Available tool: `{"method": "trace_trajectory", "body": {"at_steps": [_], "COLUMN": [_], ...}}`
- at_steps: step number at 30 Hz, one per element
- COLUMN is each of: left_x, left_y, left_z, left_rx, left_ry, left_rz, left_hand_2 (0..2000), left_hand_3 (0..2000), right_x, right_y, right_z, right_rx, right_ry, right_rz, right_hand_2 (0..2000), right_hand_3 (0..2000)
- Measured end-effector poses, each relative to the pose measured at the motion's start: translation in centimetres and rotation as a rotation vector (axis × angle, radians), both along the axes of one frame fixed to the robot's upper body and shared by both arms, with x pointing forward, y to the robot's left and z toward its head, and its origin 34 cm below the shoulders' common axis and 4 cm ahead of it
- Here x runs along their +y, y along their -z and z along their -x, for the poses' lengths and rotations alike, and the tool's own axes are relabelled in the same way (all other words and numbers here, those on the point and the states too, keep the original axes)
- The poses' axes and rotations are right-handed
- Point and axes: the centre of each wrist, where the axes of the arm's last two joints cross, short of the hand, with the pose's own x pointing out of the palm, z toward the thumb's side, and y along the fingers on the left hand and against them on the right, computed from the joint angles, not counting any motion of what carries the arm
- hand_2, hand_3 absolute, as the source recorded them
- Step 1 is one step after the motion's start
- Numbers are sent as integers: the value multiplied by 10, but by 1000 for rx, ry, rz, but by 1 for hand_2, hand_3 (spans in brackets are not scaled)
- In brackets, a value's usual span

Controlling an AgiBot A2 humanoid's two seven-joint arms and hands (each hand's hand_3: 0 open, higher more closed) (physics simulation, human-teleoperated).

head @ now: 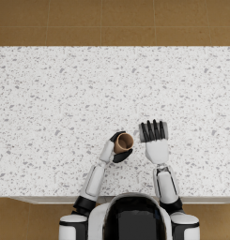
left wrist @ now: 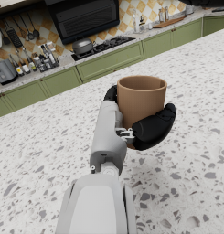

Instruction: Pick up two cups and pour the berry on the right into the cup on the left

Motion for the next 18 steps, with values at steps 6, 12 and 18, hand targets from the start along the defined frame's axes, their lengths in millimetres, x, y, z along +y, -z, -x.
{"method": "trace_trajectory", "body": {"at_steps": [6, 12, 18], "left_x": [-1, -2, -2], "left_y": [1, -1, -1], "left_z": [-3, -5, -5], "left_rx": [6, 3, 3], "left_ry": [-4, -5, -6], "left_rz": [2, 7, 7], "left_hand_2": [2000, 2000, 2000], "left_hand_3": [1280, 1280, 1280], "right_x": [3, 3, 2], "right_y": [-2, -3, -5], "right_z": [2, 2, 4], "right_rx": [-36, -48, -84], "right_ry": [71, 106, 180], "right_rz": [74, 97, 155], "right_hand_2": [2000, 2000, 2000], "right_hand_3": [1280, 1280, 1280]}}
